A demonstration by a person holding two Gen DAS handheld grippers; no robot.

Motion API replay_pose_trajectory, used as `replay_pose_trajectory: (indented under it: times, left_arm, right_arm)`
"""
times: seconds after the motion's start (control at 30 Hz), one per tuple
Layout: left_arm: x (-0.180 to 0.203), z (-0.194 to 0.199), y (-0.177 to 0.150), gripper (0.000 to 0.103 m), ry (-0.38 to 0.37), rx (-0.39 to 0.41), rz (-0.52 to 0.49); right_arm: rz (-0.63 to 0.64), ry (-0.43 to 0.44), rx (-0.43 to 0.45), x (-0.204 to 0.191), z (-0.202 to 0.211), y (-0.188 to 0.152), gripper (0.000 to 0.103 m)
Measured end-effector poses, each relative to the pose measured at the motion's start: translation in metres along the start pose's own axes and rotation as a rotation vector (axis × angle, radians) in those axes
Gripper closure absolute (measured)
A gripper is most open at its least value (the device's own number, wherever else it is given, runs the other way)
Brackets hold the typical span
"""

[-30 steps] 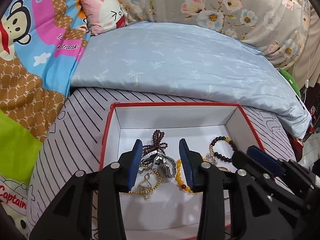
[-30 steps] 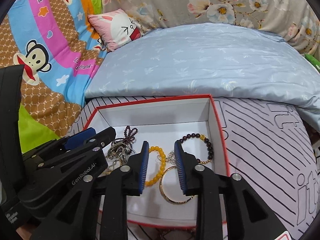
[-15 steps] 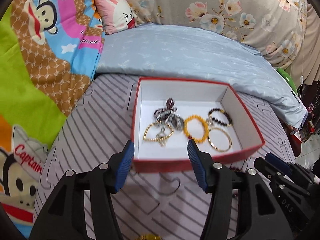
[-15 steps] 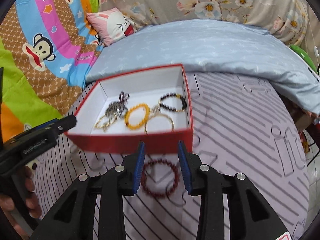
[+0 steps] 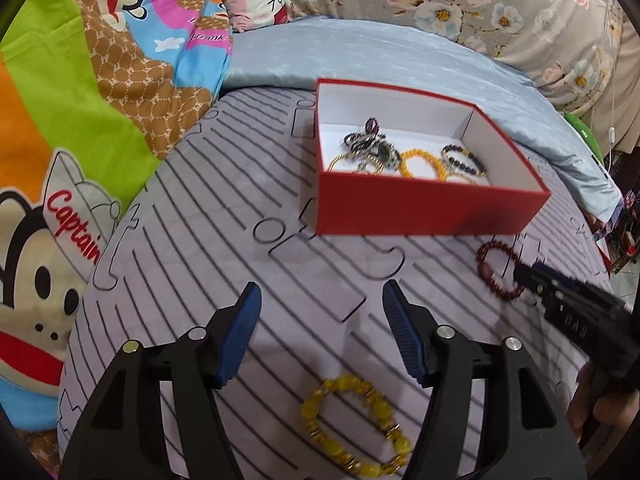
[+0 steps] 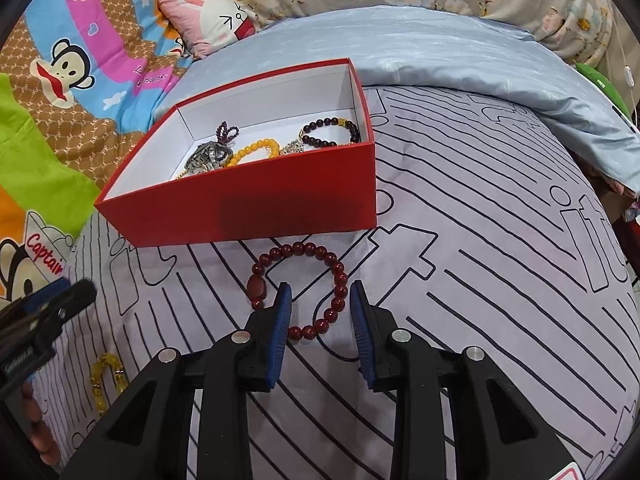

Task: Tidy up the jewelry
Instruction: 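Grasp the dark red bead bracelet with the right tool while the left grasps the yellow glass bead bracelet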

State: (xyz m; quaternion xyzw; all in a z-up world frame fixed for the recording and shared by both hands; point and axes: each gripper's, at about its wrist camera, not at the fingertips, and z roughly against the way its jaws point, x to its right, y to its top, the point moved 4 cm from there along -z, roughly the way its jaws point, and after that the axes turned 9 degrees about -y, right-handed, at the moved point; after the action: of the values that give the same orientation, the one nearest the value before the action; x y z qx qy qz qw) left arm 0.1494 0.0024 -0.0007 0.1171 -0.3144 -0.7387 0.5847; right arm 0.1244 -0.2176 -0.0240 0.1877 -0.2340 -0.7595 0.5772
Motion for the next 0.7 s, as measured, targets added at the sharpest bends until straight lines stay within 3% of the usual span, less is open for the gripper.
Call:
replay_pose_trajectory:
  times: [0.33,0.7]
  left_arm:
    - [-0.020,0.003,-0.037,0.039,0.019,-0.059,0.032]
    - [-0.018,0.006,-0.063,0.040,0.003,-0.083,0.012]
  right_arm:
    - [0.015,-0.031,0.009,-0.004,-0.013,0.001,0.094]
    - [0.015,-0.034,-0.003,-0.005,-0.003,-0.014,0.094]
